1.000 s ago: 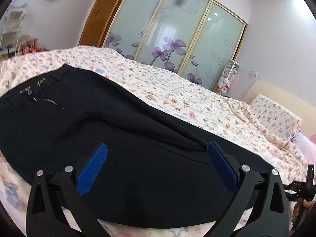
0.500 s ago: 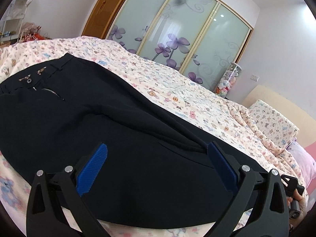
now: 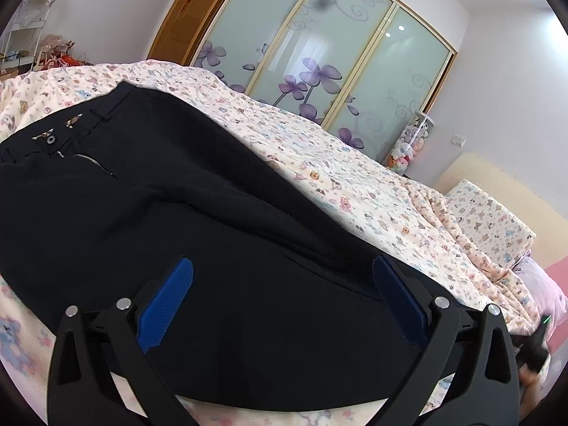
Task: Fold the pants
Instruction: 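Lift the hems and carry them over the legs toward the waistband with the right tool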
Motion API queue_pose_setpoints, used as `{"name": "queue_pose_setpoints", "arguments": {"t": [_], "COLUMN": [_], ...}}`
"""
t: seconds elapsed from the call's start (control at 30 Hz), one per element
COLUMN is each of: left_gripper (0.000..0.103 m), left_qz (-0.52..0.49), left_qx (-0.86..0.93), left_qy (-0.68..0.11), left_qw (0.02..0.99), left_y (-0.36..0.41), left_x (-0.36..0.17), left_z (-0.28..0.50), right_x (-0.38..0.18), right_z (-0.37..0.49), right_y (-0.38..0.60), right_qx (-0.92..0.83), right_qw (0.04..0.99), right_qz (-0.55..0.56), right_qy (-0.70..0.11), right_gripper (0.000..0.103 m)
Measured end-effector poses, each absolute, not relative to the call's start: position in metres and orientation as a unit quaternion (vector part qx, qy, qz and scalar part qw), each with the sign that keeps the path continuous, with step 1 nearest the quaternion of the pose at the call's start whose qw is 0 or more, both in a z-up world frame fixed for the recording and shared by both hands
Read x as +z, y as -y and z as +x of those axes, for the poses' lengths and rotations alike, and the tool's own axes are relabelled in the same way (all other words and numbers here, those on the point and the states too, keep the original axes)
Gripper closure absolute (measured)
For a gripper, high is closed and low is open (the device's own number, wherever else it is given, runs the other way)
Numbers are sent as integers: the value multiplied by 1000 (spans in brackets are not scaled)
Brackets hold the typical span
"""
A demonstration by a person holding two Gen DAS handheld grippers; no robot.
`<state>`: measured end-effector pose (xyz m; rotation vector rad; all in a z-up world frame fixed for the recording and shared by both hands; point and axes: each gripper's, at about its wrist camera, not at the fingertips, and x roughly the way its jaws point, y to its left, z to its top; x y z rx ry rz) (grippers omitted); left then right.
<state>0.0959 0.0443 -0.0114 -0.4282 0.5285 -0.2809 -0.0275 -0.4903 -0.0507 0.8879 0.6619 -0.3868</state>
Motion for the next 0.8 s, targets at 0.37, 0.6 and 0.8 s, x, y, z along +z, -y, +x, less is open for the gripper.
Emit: {"name": "queue_pose_setpoints", "arguments": {"t": [0.37,0.6,0.8], "left_gripper": [2,2,2], "left_qz": [-219,-205,-233], "left_qx": [-112,-82,-81], "left_qy": [-247,-249,-261], "left_qw": [937,943,933], "left_y": [-54,-57,-68], "left_x": [-6,-7,-11], "left_z": [94,95,103], "right_x": [-19,-36,-81], "right_z": [-48,30,62], "right_y": [452,360,350], "right_qx": [-143,55,13], "right_qw": [821,758,711], "right_qz": [449,554,608], "right_qy": [-322,-340,-353], "right_gripper": [38,64,74]}}
